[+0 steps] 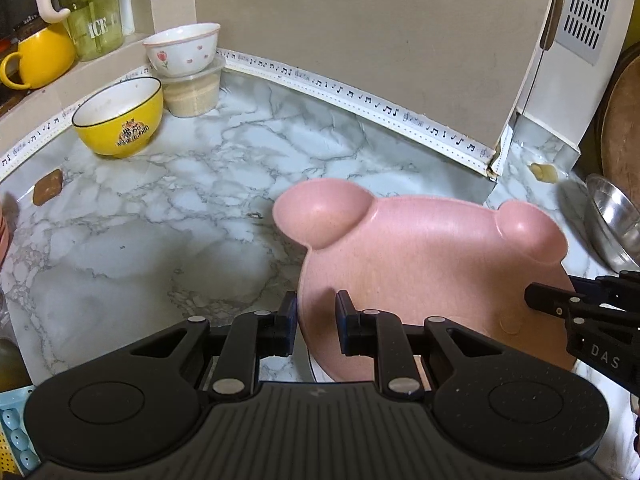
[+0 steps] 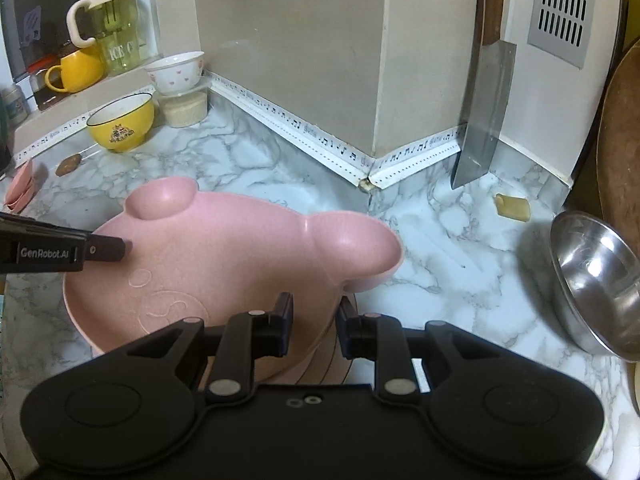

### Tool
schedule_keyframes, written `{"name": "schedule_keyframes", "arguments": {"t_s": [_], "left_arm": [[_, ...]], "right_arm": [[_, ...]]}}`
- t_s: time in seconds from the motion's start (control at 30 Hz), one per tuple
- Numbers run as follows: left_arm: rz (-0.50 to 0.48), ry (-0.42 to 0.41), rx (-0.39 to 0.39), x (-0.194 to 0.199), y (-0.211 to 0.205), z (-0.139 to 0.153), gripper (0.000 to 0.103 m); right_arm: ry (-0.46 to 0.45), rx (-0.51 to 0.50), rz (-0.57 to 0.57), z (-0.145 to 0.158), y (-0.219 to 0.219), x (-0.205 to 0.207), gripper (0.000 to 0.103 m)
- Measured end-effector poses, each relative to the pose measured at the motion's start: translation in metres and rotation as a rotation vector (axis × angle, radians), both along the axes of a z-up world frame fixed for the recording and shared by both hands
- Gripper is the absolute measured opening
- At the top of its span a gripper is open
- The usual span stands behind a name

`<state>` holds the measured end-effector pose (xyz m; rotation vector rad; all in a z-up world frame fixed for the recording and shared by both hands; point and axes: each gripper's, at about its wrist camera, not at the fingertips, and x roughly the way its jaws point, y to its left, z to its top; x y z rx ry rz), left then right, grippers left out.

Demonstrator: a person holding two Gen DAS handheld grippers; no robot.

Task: Organize plates and bowls
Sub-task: 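Carry the pink bear plate with both grippers over the stacked white plates, then lower the pink bear plate onto the white plates and open both grippers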

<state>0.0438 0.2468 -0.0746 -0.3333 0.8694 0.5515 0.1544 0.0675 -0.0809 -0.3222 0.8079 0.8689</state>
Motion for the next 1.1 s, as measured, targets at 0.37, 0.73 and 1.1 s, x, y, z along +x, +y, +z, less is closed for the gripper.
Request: {"name": "schedule_keyframes", "arguments": {"t_s": [0.37,0.73,1.1], "left_arm": [[-0.045,0.006,0.031,0.006,-0.010,-0.001,0.019],[-0.065,0.001,0.024,0.003,-0.017,0.000,0.019],[-0.129,-0.046,0.056,-0.007,-0.042,0.021,0.019]], "right_arm": [[-0.004,-0.053,-0.014,-0.011,0.003,0.003,0.025],[0.001,-0.064,-0.059,-0.002,-0.014,0.005,0.025],[0.001,0.009,-0.051,0.020,-0.031,-0.019,0.027]]}}
